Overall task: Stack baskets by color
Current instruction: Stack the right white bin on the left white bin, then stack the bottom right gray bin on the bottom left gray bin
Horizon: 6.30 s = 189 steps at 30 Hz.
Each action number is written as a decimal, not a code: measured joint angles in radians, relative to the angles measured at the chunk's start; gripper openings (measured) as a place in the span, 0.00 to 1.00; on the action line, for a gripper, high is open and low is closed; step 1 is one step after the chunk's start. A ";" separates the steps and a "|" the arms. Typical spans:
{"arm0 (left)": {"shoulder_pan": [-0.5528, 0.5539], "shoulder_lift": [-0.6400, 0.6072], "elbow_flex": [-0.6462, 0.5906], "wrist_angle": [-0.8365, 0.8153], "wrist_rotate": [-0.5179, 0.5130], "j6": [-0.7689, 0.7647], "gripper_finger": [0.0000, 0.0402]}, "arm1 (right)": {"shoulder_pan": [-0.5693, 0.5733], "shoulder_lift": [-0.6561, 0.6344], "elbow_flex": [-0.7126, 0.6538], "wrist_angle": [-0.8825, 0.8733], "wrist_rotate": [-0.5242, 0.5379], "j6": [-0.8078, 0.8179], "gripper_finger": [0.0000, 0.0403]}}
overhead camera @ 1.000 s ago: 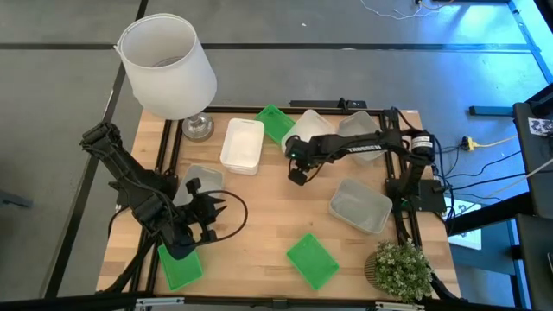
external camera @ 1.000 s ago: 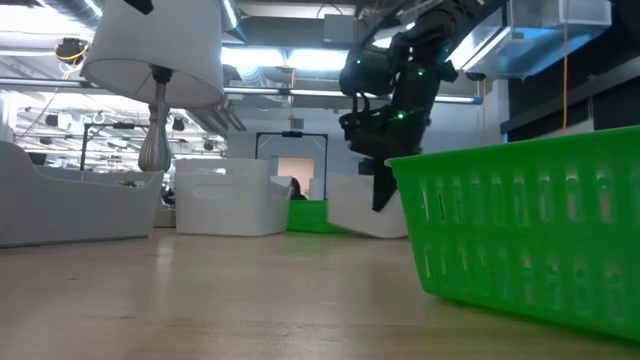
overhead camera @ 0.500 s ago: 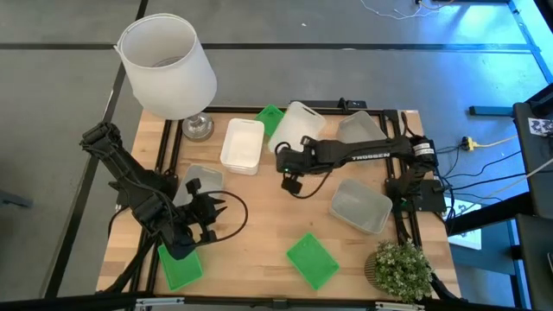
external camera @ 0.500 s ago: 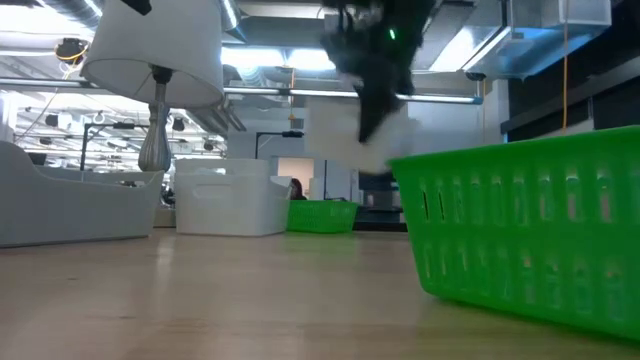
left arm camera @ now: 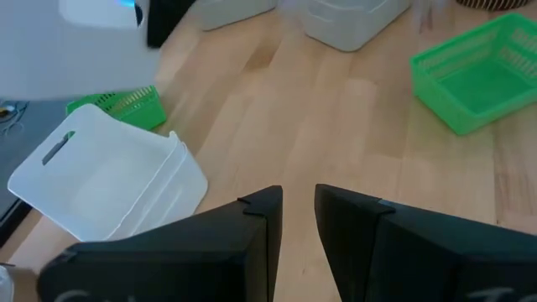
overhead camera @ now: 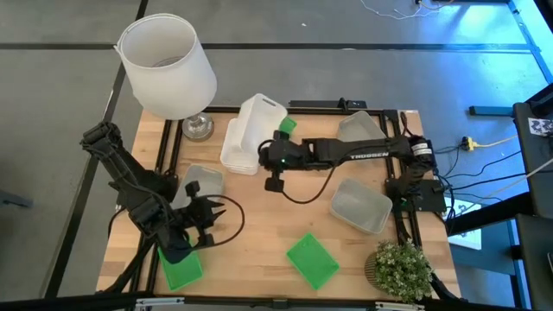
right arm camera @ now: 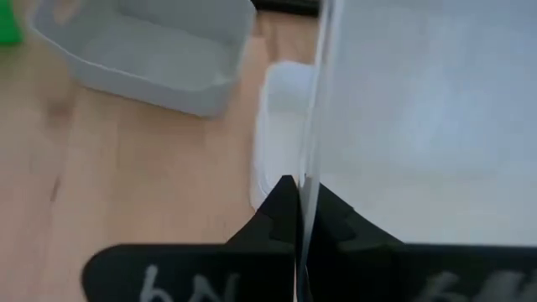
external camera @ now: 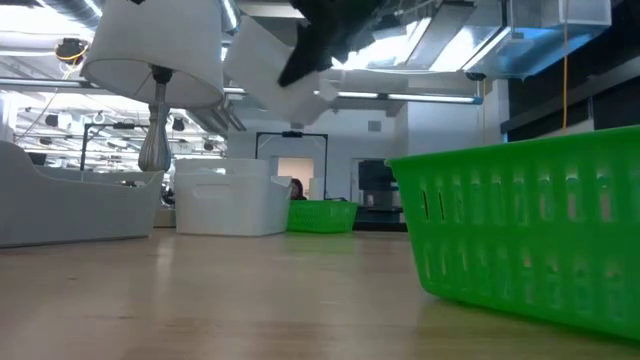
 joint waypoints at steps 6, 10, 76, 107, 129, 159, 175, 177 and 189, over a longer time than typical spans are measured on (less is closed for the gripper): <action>-0.023 -0.020 0.000 0.012 -0.004 -0.006 0.16 | -0.036 0.078 0.000 0.065 -0.053 -0.048 0.00; -0.023 -0.043 0.000 0.015 -0.005 -0.006 0.16 | -0.057 0.134 -0.001 0.100 -0.090 -0.061 0.00; -0.024 -0.079 0.000 0.021 0.034 -0.010 0.16 | -0.063 0.183 0.252 -0.428 -0.208 0.074 0.26; 0.010 -0.069 0.001 -0.148 0.107 -0.446 0.16 | 0.438 0.103 0.480 -0.864 -0.123 0.290 0.26; -0.007 -0.069 0.001 -0.148 0.103 -0.392 0.16 | 0.489 0.080 0.210 -1.032 0.011 0.987 0.26; -0.007 -0.069 0.001 -0.149 0.102 -0.367 0.16 | 0.325 0.077 -0.083 -0.932 -0.102 1.132 0.26; -0.006 -0.069 0.001 -0.149 0.105 -0.365 0.16 | 0.328 0.077 -0.083 -0.985 -0.049 1.253 0.26; -0.006 -0.069 0.001 -0.149 0.106 -0.365 0.16 | 0.328 0.077 -0.083 -0.986 -0.049 1.256 0.26; -0.007 -0.069 0.000 -0.149 0.106 -0.365 0.16 | 0.327 0.077 -0.085 -0.984 -0.067 1.268 0.26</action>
